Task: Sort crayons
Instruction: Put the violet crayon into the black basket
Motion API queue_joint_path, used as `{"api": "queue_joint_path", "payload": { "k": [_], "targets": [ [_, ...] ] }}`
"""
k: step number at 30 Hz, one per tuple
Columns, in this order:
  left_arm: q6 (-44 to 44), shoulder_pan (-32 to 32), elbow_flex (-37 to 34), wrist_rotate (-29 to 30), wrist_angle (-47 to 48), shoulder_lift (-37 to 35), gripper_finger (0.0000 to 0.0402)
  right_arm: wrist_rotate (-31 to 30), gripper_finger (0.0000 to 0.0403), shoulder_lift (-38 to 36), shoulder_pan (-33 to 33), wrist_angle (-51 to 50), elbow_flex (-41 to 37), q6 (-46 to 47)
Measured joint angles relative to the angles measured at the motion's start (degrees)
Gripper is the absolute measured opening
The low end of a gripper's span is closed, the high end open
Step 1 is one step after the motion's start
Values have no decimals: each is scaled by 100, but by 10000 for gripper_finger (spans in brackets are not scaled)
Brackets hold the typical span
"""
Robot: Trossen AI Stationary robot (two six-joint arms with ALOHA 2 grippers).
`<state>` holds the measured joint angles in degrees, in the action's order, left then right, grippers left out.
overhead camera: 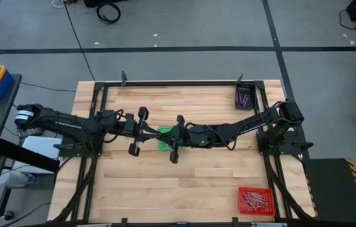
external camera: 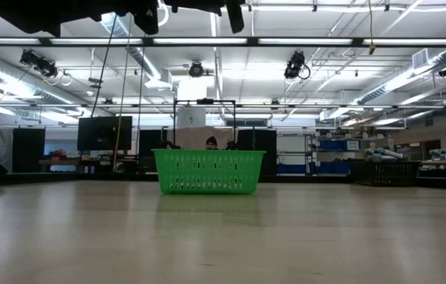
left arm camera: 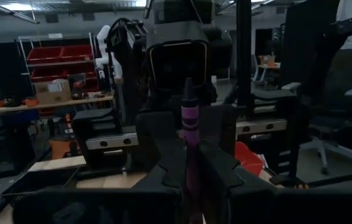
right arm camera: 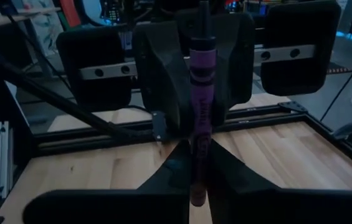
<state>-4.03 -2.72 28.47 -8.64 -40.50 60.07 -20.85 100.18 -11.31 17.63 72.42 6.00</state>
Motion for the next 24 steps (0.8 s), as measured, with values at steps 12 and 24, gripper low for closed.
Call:
{"api": "queue_joint_path", "payload": {
  "k": [12,24],
  "targets": [
    [37,0,217,-10,1501,-463,116,-82,36,-43,-31,-382,9,48],
    [491,-487,603,19,4833,-2101,184,-3183,34,-1157,-34,-6075,11,2801]
  ]
}}
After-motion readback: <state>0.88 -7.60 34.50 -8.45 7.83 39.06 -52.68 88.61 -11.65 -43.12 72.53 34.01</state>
